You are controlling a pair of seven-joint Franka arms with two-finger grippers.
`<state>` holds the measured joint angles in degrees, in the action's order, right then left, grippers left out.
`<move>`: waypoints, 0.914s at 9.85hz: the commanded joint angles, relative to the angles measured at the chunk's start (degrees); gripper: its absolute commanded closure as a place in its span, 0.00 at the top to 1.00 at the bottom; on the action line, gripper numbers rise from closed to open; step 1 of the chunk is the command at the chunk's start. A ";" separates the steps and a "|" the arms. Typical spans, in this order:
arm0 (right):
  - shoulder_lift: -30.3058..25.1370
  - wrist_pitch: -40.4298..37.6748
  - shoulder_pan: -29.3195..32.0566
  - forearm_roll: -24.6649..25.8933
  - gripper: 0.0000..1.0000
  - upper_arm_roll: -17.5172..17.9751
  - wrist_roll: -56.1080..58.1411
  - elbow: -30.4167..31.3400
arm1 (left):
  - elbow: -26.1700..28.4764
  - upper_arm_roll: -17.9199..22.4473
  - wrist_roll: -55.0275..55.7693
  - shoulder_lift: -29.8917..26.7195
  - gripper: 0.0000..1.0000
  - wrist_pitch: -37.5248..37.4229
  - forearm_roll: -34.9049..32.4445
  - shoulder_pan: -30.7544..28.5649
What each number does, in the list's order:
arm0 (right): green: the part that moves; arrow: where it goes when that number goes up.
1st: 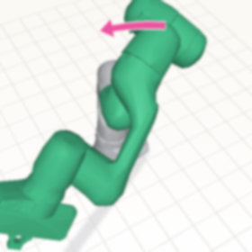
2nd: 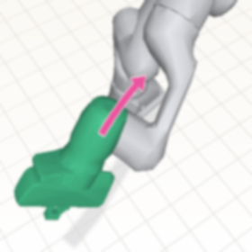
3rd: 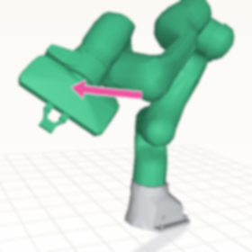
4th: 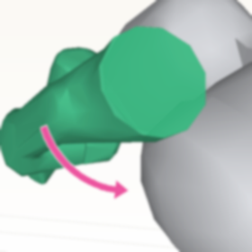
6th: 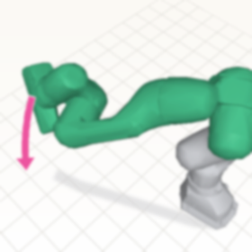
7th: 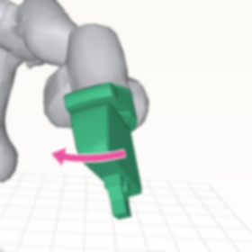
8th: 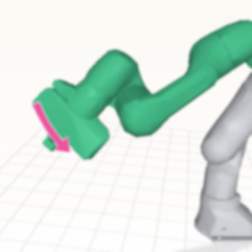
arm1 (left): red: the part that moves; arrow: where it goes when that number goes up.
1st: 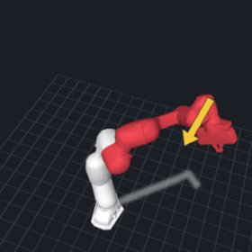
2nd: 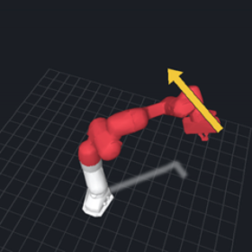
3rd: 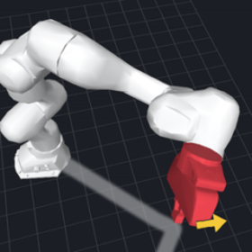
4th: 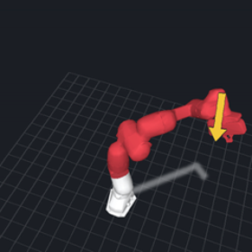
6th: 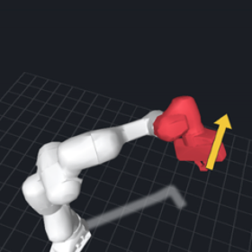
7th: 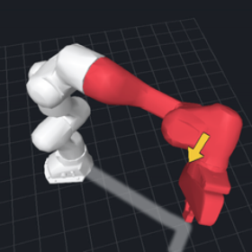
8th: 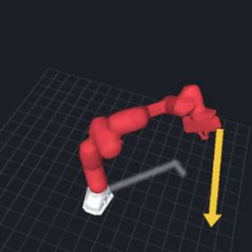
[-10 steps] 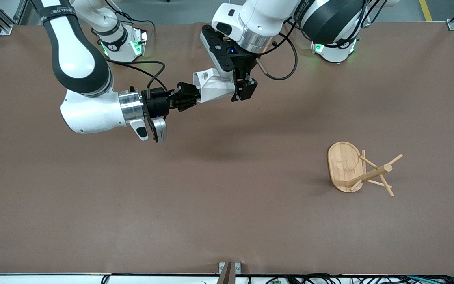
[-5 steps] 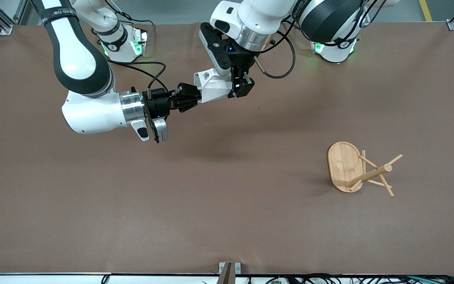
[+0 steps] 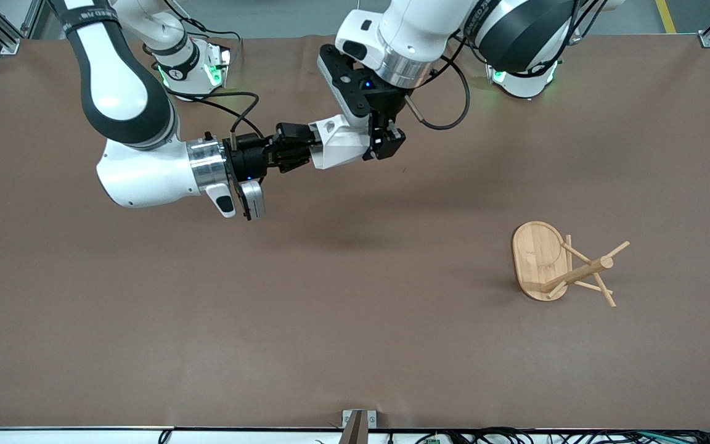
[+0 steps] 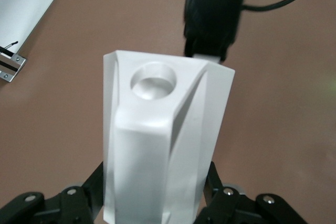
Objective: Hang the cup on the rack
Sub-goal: 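Open the right gripper and pull it back from the cup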
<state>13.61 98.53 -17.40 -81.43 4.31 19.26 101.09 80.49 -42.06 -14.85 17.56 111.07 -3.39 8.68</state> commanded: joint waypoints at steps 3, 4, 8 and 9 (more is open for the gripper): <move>-4.65 -0.09 2.37 15.03 1.00 -10.60 -0.36 1.22 | 0.29 1.02 10.40 0.81 0.20 -5.75 -1.80 -2.35; -4.56 0.78 2.37 20.38 1.00 -14.03 -0.36 1.22 | 0.46 1.63 15.24 0.11 0.20 -7.17 -2.67 -2.96; -5.43 2.45 5.00 44.80 1.00 -18.81 -0.27 -1.31 | 0.90 1.55 27.85 0.19 0.20 -11.13 -4.26 -9.54; -5.96 2.81 6.31 49.48 1.00 -19.07 -0.36 -1.94 | 3.07 1.63 28.11 0.10 0.20 -11.31 -4.17 -11.82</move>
<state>9.58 101.04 -12.58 -37.44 -15.00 19.48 99.77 80.44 -40.26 11.92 17.42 100.29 -6.67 -0.74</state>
